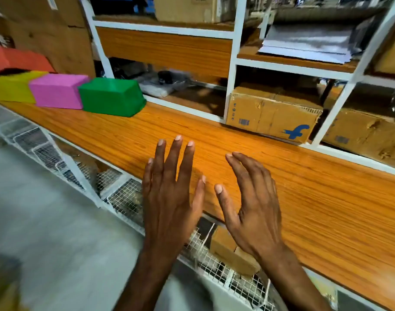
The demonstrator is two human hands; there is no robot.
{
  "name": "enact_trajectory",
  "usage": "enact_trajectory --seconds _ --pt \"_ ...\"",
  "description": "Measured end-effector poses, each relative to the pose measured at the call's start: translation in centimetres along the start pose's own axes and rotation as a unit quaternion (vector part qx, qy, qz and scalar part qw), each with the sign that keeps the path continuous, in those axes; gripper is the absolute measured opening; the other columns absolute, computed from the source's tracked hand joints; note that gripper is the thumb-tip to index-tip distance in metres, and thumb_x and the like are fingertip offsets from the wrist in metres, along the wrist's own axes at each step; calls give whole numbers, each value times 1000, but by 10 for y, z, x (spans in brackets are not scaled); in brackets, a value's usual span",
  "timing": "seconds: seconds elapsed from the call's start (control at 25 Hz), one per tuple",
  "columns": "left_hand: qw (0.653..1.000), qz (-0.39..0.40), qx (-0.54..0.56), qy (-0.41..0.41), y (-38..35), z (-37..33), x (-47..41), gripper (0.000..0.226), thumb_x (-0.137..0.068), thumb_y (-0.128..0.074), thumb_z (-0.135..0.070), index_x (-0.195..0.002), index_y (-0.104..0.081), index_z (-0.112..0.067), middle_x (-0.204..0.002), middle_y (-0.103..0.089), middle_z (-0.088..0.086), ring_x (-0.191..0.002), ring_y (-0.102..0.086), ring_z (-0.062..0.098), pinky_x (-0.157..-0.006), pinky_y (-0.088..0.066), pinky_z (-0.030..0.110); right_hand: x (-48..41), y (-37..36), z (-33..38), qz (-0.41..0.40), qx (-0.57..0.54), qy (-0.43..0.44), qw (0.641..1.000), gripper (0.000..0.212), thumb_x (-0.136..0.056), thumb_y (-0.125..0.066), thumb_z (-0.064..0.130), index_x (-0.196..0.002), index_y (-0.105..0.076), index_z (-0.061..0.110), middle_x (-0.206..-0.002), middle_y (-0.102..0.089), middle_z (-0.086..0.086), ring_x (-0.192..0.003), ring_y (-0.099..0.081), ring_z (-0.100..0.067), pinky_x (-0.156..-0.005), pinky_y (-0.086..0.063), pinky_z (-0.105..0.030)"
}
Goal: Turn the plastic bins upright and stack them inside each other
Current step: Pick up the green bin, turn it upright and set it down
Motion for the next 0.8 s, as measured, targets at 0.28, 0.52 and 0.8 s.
enact_trajectory --seconds 0.28,0.52,0.8 --pt "994 78 -22 78 47 188 17 54 -97 -55 -45 -145 -52 -21 -147 -56 1 -137 -51 24 -105 -43 43 -22 -127 134 46 -65 21 997 52 -103 -52 44 -149 -51 21 -147 -55 -1 -138 -47 -21 -111 -40 -43" --pt "969 125 -31 212 78 327 20 44 -96 -54 -51 -138 -52 -40 -134 -65 -11 -107 -69 17 -77 -49 28 -52 -249 212 169 -173 -6 970 37 -102 -57 47 -133 -62 29 -127 -68 12 -120 -59 -8 -99 -51 -39" --pt "955 153 -97 236 51 456 -38 43 -98 -50 -55 -135 -56 -35 -132 -68 -8 -108 -72 20 -74 -47 26 -131 -387 272 185 -131 81 971 32 -98 -64 37 -127 -67 23 -124 -72 3 -112 -66 -17 -93 -54 -41"
Point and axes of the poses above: each hand's wrist, its own x-axis away from the middle knuckle, its own y-axis out of the back of the hand, z = x × y, the point moved 5 cm from there along -x, towards the middle knuckle
